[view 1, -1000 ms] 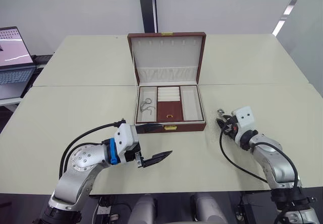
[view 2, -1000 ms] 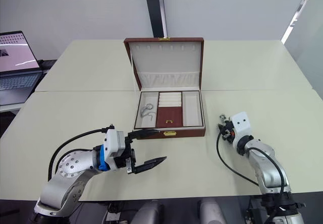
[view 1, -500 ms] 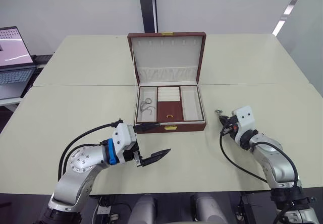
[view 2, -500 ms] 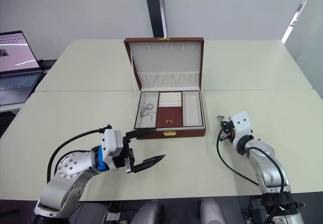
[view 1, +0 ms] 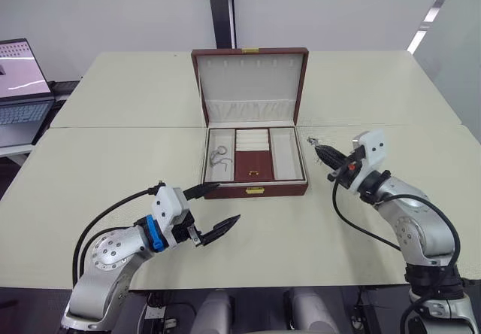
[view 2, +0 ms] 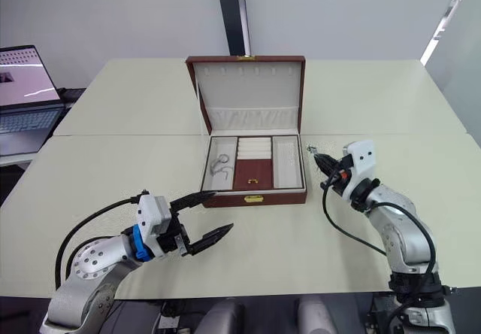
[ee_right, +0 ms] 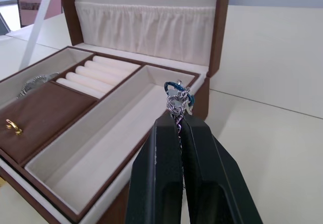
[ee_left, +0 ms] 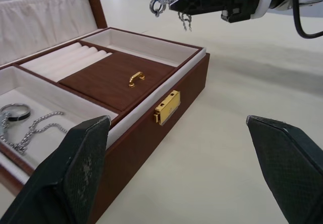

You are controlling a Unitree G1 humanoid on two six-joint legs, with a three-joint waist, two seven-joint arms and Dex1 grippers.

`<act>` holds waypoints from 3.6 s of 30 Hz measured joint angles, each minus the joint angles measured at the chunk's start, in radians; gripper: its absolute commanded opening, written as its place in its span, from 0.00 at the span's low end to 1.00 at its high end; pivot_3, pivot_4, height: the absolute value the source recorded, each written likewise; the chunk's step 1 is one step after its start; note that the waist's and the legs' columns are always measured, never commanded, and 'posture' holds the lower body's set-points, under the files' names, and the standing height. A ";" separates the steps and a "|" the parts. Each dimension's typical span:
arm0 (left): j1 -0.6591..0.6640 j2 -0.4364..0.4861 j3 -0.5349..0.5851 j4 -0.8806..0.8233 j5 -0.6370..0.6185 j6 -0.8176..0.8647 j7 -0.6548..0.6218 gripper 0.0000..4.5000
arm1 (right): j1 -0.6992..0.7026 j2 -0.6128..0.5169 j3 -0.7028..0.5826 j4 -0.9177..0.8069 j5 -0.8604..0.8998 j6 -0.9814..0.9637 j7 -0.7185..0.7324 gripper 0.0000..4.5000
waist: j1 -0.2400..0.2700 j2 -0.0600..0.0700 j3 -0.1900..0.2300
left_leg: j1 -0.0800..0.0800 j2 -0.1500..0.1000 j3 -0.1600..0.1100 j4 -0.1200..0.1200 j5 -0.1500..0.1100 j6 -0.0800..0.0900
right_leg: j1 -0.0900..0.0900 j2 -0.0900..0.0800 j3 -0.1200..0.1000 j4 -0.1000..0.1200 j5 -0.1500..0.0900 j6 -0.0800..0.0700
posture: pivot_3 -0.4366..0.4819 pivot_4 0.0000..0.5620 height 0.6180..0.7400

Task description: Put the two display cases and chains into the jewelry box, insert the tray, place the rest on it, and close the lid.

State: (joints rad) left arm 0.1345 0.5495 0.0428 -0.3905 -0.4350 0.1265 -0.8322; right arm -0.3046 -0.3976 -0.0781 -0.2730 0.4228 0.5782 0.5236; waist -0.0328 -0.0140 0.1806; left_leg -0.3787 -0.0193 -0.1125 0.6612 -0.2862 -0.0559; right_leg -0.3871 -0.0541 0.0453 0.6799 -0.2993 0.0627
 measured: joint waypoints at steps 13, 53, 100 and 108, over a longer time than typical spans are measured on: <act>0.137 -0.026 0.080 -0.096 -0.001 0.019 0.109 1.00 | -0.125 0.043 0.106 0.005 0.029 0.100 -0.007 0.01 | 0.001 0.000 0.000 | -0.001 0.000 0.000 0.000 0.000 0.000 | -0.001 0.000 0.000 0.000 0.000 0.000 | 0.48 0.27 1.00; -0.011 0.103 0.219 -0.081 -0.117 0.311 0.174 1.00 | -0.003 -0.192 -0.033 0.084 0.076 -0.007 0.244 0.99 | 0.001 0.000 0.000 | -0.001 0.000 0.000 0.000 0.000 0.000 | 0.000 0.000 -0.001 -0.001 0.000 0.000 | 0.48 0.27 1.00; 0.057 0.280 0.549 0.434 -0.034 0.196 -0.053 1.00 | 0.179 -0.457 -0.195 0.412 0.004 -0.236 0.587 0.99 | 0.000 0.000 0.001 | 0.000 0.001 0.001 0.000 0.000 0.000 | 0.000 -0.001 0.000 0.000 0.000 0.000 | 0.48 0.27 1.00; 0.028 0.230 0.553 0.430 -0.031 0.168 -0.003 0.87 | 0.164 -0.413 -0.196 0.389 0.033 -0.194 0.534 0.96 | 0.000 0.000 0.000 | 0.000 0.001 0.001 0.000 0.000 0.000 | 0.000 -0.001 0.000 0.000 0.000 0.000 | 0.48 0.27 1.00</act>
State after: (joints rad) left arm 0.1622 0.7795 0.5956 0.0398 -0.4657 0.2948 -0.8351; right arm -0.1401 -0.8107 -0.2744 0.1156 0.4562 0.3840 1.0573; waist -0.0327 -0.0144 0.1811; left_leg -0.3785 -0.0184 -0.1115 0.6610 -0.2863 -0.0558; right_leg -0.3871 -0.0548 0.0451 0.6796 -0.2993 0.0626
